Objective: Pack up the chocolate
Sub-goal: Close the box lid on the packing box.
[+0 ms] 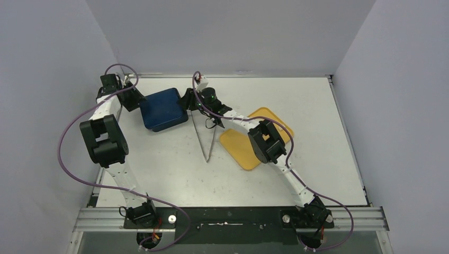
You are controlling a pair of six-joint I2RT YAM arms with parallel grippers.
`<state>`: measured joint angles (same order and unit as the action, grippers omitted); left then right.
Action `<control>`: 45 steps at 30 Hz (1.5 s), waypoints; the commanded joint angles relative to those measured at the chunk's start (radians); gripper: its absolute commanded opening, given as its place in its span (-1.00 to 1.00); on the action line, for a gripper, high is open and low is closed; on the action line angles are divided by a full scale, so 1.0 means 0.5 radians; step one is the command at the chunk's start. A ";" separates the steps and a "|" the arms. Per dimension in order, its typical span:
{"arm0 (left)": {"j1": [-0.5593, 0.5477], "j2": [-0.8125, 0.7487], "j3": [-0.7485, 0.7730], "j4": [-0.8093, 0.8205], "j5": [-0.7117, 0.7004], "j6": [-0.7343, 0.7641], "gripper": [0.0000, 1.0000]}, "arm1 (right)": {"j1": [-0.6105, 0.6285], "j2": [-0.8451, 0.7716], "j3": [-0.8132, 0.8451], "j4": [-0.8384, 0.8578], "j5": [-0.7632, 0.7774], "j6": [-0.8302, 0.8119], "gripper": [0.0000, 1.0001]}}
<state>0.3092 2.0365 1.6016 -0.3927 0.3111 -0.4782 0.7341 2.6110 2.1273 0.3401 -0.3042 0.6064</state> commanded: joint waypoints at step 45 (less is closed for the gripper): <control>0.012 -0.170 -0.257 0.172 0.116 -0.076 -0.19 | 0.020 0.002 0.154 -0.109 0.011 -0.153 -0.55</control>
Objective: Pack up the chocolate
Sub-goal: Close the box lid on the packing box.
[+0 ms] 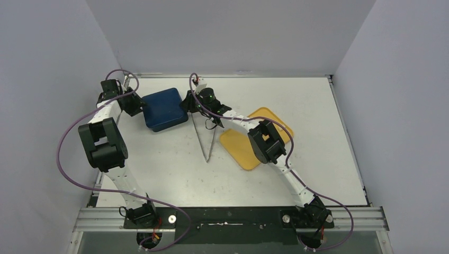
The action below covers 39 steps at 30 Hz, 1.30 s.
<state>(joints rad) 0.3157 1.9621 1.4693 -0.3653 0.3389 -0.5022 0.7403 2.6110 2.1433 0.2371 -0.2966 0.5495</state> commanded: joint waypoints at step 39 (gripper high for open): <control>0.025 -0.186 -0.149 -0.010 0.005 0.058 0.14 | -0.093 -0.425 -0.615 0.465 -0.818 -1.172 0.57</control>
<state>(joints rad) 0.3225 1.9114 1.3937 -0.4030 0.3286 -0.4858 0.6777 2.4969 1.9114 0.3748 -0.5713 0.1257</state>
